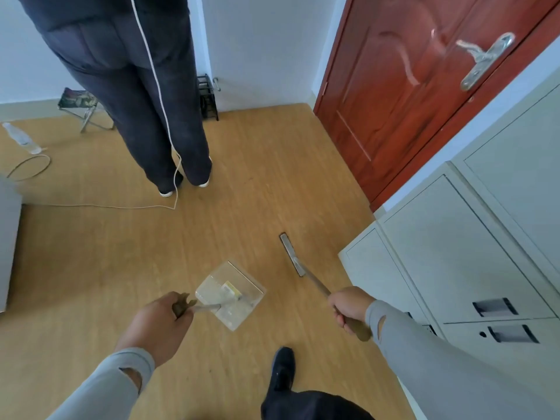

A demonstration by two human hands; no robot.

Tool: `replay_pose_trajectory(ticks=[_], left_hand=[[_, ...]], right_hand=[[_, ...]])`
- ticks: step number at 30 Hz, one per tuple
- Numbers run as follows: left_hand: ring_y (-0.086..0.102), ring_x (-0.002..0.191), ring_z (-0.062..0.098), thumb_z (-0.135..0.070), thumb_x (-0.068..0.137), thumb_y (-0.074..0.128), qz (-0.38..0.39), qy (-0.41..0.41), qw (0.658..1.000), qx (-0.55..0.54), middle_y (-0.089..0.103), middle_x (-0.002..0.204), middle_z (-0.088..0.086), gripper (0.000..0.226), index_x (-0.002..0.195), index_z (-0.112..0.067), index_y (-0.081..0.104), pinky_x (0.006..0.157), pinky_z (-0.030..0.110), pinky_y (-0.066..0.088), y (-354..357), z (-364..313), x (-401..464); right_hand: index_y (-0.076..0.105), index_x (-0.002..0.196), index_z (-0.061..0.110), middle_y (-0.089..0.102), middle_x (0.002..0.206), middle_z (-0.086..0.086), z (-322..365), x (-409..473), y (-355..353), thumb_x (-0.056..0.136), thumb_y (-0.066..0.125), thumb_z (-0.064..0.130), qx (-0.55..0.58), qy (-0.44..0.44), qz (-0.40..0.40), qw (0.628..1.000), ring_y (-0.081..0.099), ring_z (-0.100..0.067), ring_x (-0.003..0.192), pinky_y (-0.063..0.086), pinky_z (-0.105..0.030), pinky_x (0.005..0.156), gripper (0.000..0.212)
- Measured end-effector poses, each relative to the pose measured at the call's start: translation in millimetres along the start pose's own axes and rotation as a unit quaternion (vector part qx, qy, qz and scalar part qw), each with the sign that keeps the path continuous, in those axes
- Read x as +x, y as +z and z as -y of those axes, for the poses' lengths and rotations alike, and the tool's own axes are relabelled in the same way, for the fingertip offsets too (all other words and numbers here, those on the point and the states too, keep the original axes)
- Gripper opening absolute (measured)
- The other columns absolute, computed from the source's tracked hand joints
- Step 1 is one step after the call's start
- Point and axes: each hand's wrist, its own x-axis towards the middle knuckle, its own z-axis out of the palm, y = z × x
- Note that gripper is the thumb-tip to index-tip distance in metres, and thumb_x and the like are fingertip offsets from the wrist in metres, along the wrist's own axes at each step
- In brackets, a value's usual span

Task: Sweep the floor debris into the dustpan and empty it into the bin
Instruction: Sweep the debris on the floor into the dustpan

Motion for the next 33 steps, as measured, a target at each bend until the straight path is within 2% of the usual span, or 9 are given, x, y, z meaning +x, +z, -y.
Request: replay_pose_trajectory(ticks=[9, 13, 22, 28, 33], left_hand=[[0.067, 0.06, 0.022, -0.041, 0.098, 0.058, 0.016, 0.023, 1.0, 0.013, 0.069, 0.072, -0.002, 0.011, 0.097, -0.03, 0.06, 0.058, 0.037, 0.058, 14, -95, 57], [0.066, 0.062, 0.021, -0.041, 0.099, 0.058, 0.028, 0.046, 0.998, 0.022, 0.069, 0.072, -0.001, 0.012, 0.097, -0.029, 0.06, 0.057, 0.034, 0.056, 15, -122, 85], [0.065, 0.057, 0.019, -0.041, 0.099, 0.058, 0.056, 0.065, 0.996, 0.008, 0.069, 0.071, -0.002, 0.01, 0.093, -0.033, 0.057, 0.051, 0.032, 0.054, 2, -152, 157], [0.067, 0.062, 0.023, -0.041, 0.097, 0.059, 0.082, 0.07, 0.994, 0.012, 0.07, 0.074, 0.0, 0.011, 0.093, -0.031, 0.06, 0.056, 0.036, 0.058, -13, -170, 201], [0.064, 0.055, 0.023, -0.042, 0.097, 0.059, 0.1, 0.088, 0.99, 0.035, 0.068, 0.066, 0.001, 0.013, 0.09, -0.031, 0.06, 0.047, 0.031, 0.051, -12, -193, 235]], right_hand=[[0.056, 0.061, 0.008, 0.054, 0.06, -0.011, 3, 35, -69, 0.084, 0.05, 0.012, 0.034, -0.002, -0.001, 0.999, 0.047, -0.021, 0.046, 0.045, -0.026, 0.046, 0.024], [0.055, 0.067, 0.007, 0.052, 0.052, -0.005, 15, 43, -90, 0.09, 0.049, 0.013, 0.07, 0.018, 0.001, 0.997, 0.044, -0.018, 0.042, 0.042, -0.025, 0.044, 0.025], [0.057, 0.077, 0.005, 0.052, 0.052, -0.005, 58, 63, -122, 0.09, 0.047, 0.012, 0.106, 0.056, -0.015, 0.993, 0.043, -0.018, 0.045, 0.041, -0.027, 0.046, 0.017], [0.057, 0.085, 0.006, 0.053, 0.056, -0.004, 82, 86, -135, 0.091, 0.047, 0.012, 0.146, 0.079, -0.033, 0.986, 0.043, -0.016, 0.048, 0.039, -0.025, 0.046, 0.013], [0.053, 0.077, 0.008, 0.055, 0.07, -0.012, 109, 120, -178, 0.09, 0.043, 0.011, 0.139, 0.072, -0.068, 0.985, 0.046, -0.021, 0.051, 0.042, -0.032, 0.055, 0.016]])
